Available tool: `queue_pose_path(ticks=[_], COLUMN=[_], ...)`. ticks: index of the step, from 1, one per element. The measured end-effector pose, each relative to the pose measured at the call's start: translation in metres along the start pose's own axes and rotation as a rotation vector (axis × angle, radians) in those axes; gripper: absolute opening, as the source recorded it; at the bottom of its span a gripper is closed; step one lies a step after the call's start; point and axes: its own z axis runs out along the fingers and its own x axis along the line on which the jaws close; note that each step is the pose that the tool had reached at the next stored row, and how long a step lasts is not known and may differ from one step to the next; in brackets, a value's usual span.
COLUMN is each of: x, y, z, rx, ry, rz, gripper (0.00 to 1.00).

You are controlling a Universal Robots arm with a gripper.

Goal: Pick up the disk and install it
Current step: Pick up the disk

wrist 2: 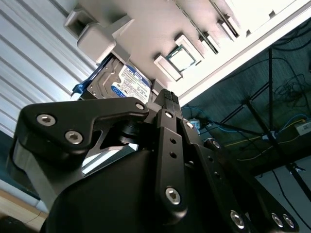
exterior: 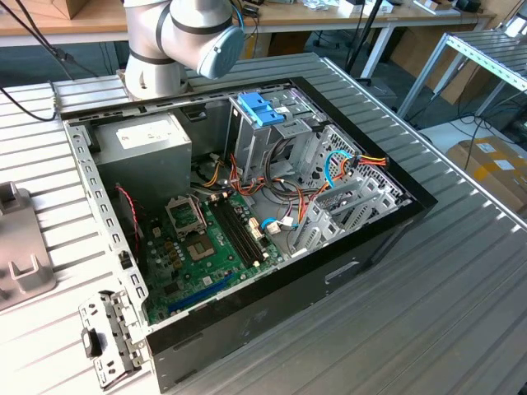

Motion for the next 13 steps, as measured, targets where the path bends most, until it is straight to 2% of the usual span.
queue_pose_path(ticks=[13], x=[0.0000], y=[0.0000], z=[0.0000], rx=[-0.0019], ry=[0.0033], rz=[-0.076], gripper=[0.11])
